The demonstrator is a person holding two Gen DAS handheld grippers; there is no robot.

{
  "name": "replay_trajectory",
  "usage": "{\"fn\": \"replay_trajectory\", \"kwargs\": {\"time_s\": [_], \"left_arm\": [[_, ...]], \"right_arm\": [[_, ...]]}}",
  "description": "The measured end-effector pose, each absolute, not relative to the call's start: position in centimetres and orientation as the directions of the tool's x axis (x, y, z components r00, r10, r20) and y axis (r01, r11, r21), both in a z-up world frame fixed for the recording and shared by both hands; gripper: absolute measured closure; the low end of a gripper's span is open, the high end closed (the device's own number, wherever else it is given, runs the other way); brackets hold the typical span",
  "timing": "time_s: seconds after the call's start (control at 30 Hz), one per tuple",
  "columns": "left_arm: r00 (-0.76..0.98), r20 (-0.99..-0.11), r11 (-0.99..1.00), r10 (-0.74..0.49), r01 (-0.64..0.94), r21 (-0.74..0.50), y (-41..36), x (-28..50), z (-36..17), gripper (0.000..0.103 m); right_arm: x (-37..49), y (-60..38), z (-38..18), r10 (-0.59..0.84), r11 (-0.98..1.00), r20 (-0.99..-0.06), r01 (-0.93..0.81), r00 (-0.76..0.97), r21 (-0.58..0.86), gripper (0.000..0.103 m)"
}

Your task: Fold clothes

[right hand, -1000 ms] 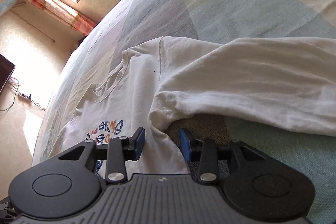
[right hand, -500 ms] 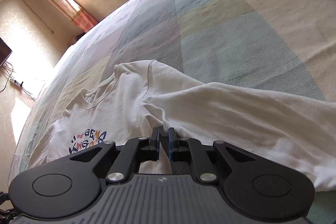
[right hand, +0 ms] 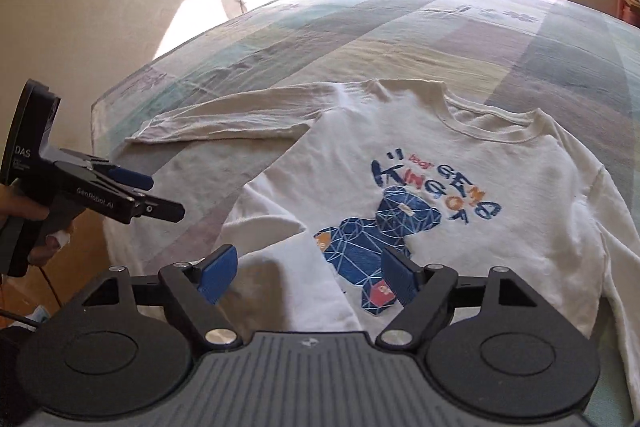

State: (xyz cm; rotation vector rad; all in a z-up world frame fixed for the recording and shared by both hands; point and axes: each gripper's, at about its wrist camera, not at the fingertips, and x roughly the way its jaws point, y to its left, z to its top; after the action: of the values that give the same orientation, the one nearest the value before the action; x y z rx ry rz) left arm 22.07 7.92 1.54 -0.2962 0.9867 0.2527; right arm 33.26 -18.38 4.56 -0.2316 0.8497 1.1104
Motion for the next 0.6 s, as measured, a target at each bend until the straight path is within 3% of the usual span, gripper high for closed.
{"fn": "replay_trajectory", "kwargs": {"time_s": [0.2, 0.47, 0.5, 0.57, 0.6], "left_arm": [[0.529, -0.843, 0.907, 0.096, -0.394, -0.144, 9.8, 19.9, 0.5, 0.0], [0.539, -0.839, 0.907, 0.069, -0.385, -0.173, 12.1, 19.0, -1.0, 0.0], [0.541, -0.838, 0.908, 0.063, -0.379, -0.176, 12.4, 19.0, -1.1, 0.0], [0.548, -0.835, 0.918, 0.047, -0.353, -0.18, 12.7, 19.3, -1.1, 0.0], [0.552, -0.833, 0.925, 0.035, -0.333, -0.182, 12.8, 19.6, -1.1, 0.0]], "right_arm": [[27.8, -10.7, 4.1, 0.634, 0.186, -0.772, -0.978, 0.048, 0.092, 0.015], [23.5, -6.5, 1.0, 0.488, -0.078, -0.869, -0.988, 0.079, -0.134, 0.014], [23.3, -6.2, 0.7, 0.475, -0.097, -0.875, -0.983, 0.092, -0.156, 0.017], [22.8, -5.7, 0.1, 0.451, -0.134, -0.884, -0.971, 0.12, -0.2, 0.045], [22.8, -5.6, 0.1, 0.443, -0.138, -0.886, -0.966, 0.135, -0.217, 0.054]]}}
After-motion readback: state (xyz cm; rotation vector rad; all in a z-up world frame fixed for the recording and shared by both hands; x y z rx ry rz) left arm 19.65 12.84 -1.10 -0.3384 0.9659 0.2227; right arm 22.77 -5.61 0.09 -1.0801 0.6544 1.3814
